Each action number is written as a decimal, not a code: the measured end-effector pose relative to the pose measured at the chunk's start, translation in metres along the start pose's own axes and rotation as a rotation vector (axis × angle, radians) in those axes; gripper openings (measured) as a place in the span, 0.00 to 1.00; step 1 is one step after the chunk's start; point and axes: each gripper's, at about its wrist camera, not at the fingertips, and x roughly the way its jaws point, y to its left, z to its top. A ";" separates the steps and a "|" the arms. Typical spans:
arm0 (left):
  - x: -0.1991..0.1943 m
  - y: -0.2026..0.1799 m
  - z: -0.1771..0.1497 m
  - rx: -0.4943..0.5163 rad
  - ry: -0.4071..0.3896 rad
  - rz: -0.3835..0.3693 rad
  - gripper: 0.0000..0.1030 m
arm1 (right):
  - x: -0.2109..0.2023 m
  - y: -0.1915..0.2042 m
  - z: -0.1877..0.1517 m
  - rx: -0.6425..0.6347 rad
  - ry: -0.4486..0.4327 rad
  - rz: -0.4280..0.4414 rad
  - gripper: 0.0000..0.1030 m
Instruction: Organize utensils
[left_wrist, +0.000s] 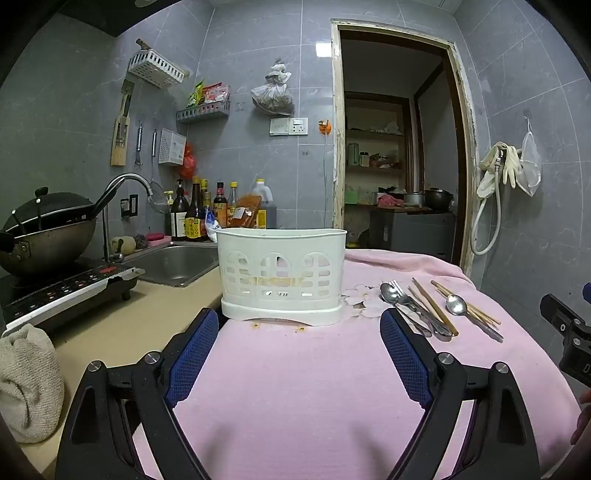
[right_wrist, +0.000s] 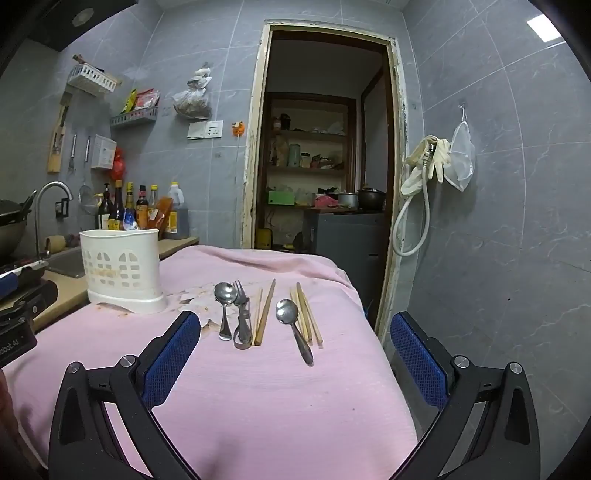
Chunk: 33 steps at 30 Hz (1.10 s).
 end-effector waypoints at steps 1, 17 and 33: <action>0.001 0.000 -0.002 -0.001 0.001 0.000 0.83 | 0.000 0.000 0.000 0.000 0.000 0.000 1.00; 0.002 0.002 0.000 -0.008 0.005 -0.003 0.83 | 0.000 0.002 0.001 0.000 0.003 0.001 1.00; 0.004 0.003 -0.002 -0.007 0.010 -0.002 0.83 | 0.001 0.004 0.000 0.001 0.004 0.002 1.00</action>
